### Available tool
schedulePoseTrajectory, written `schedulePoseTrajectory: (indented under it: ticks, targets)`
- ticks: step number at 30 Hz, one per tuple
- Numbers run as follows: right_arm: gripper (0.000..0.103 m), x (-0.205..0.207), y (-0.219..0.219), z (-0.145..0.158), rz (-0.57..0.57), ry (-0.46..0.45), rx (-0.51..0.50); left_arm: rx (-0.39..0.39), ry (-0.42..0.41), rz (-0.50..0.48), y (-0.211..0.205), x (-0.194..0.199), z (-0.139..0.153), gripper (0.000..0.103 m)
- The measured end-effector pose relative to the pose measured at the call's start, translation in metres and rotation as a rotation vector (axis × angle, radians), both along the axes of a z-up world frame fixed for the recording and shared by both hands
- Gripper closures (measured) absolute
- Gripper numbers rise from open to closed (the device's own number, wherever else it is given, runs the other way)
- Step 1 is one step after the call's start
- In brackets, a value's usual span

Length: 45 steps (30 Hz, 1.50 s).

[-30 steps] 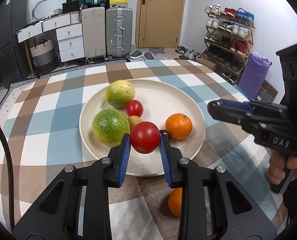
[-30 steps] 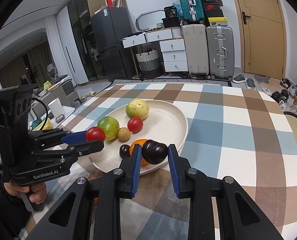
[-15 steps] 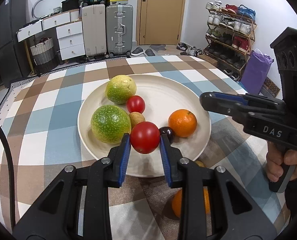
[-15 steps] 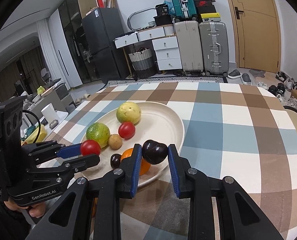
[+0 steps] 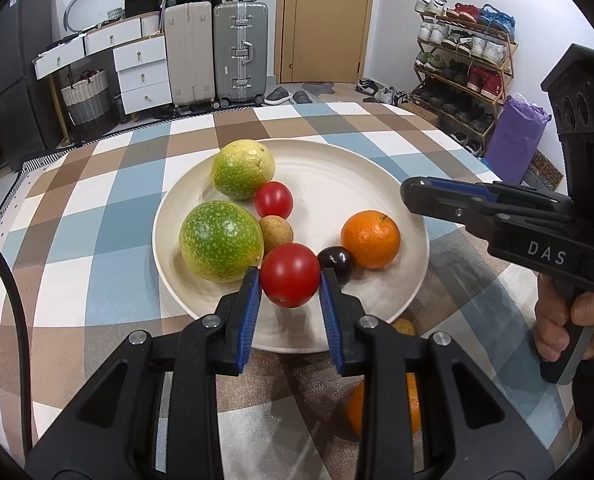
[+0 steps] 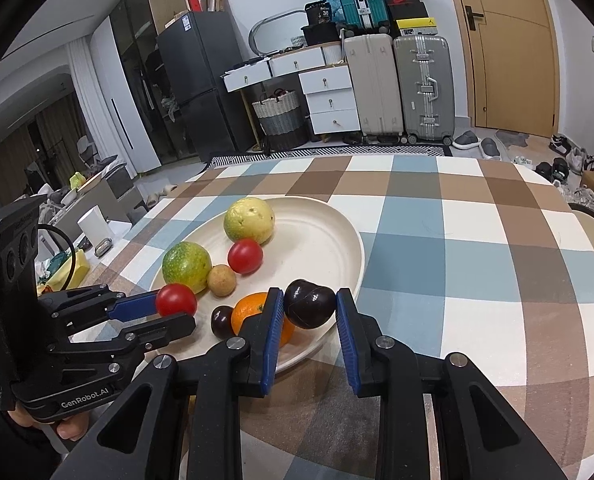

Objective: Organize fruits
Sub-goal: 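Carry the tomato with the left tool while the right tool carries the plum to the plate, then release the tomato and plum onto the plate and withdraw both tools, then grasp the orange with the left tool while the right tool grasps the brown speckled fruit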

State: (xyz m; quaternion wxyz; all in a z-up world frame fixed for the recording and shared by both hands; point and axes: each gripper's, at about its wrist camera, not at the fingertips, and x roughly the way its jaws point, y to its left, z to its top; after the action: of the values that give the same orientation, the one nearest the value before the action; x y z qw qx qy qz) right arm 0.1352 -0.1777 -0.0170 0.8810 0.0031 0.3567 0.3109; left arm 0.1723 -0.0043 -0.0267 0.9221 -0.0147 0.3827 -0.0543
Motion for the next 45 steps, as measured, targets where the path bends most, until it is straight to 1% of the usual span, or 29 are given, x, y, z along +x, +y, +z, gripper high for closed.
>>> schedulePoseTrajectory:
  ticks: [5, 7, 9, 11, 12, 13, 14, 15, 16, 17, 18, 19, 20, 23, 24, 25, 26, 27, 29, 33, 36, 39, 45]
  targets:
    - [0.075, 0.003, 0.002, -0.003, 0.002, 0.012, -0.006, -0.003, -0.013, 0.001, 0.001, -0.002, 0.002, 0.076]
    - [0.075, 0.003, 0.002, -0.002, 0.005, 0.002, -0.004, 0.001, -0.016, -0.001, 0.000, -0.001, 0.002, 0.076]
    - [0.071, 0.002, 0.004, -0.002, 0.003, -0.011, -0.009, 0.005, -0.015, -0.001, 0.000, -0.001, 0.002, 0.076]
    - [0.069, -0.001, 0.004, -0.001, 0.001, -0.029, -0.016, 0.003, -0.015, 0.001, 0.001, -0.003, 0.003, 0.076]
    - [0.066, -0.003, 0.004, 0.000, 0.001, -0.037, -0.024, -0.001, -0.017, 0.002, 0.002, -0.004, 0.004, 0.073]
    - [0.063, -0.005, 0.005, 0.001, 0.003, -0.043, -0.029, -0.006, -0.021, 0.004, 0.003, -0.006, 0.005, 0.068]
    - [0.056, -0.007, 0.004, 0.001, 0.006, -0.043, -0.026, -0.009, -0.029, 0.007, 0.004, -0.008, 0.007, 0.066]
    - [0.052, -0.008, 0.002, 0.002, 0.009, -0.043, -0.020, -0.010, -0.038, 0.012, 0.005, -0.011, 0.010, 0.058]
    - [0.051, -0.009, 0.001, 0.003, 0.009, -0.041, -0.016, -0.009, -0.042, 0.015, 0.006, -0.013, 0.012, 0.045]
    - [0.046, -0.010, 0.000, 0.003, 0.007, -0.037, -0.016, -0.008, -0.047, 0.021, 0.006, -0.015, 0.014, 0.037]
    - [0.034, -0.011, -0.001, 0.003, 0.006, -0.034, -0.014, -0.007, -0.056, 0.036, 0.007, -0.019, 0.016, 0.022]
    - [0.028, -0.012, -0.003, 0.004, 0.004, -0.031, -0.008, -0.009, -0.067, 0.047, 0.009, -0.023, 0.018, 0.018]
    - [0.020, -0.013, -0.006, 0.004, 0.000, -0.026, 0.004, -0.013, -0.077, 0.054, 0.010, -0.027, 0.019, 0.017]
    - [0.016, -0.017, -0.011, 0.003, -0.007, -0.004, 0.018, -0.021, -0.067, 0.048, 0.011, -0.033, 0.020, 0.015]
    - [0.014, -0.018, -0.011, 0.002, -0.005, -0.001, 0.017, -0.019, -0.066, 0.050, 0.010, -0.035, 0.021, 0.011]
    - [0.012, -0.020, -0.012, 0.002, -0.006, -0.002, 0.013, -0.015, -0.069, 0.052, 0.010, -0.038, 0.022, 0.005]
    - [0.007, -0.023, -0.012, 0.002, -0.005, -0.005, 0.005, -0.013, -0.071, 0.054, 0.010, -0.040, 0.022, 0.001]
    - [0.002, -0.025, -0.012, 0.002, -0.004, -0.008, 0.000, -0.013, -0.076, 0.058, 0.009, -0.044, 0.022, 0.001]
    - [0.000, -0.029, -0.011, 0.002, -0.003, -0.016, -0.017, -0.021, -0.073, 0.061, 0.010, -0.050, 0.022, 0.001]
    - [0.000, -0.033, -0.009, -0.001, 0.011, 0.003, -0.030, -0.034, -0.057, 0.077, 0.011, -0.061, 0.020, 0.001]
    - [0.000, -0.040, -0.004, -0.004, 0.034, 0.006, -0.064, -0.045, -0.049, 0.080, 0.010, -0.069, 0.018, 0.001]
    - [0.000, -0.049, -0.001, -0.007, 0.060, 0.006, -0.088, -0.037, -0.040, 0.084, 0.007, -0.073, 0.016, 0.001]
    - [0.000, -0.057, 0.001, -0.008, 0.084, 0.008, -0.117, -0.011, -0.006, 0.052, -0.006, -0.074, 0.009, 0.001]
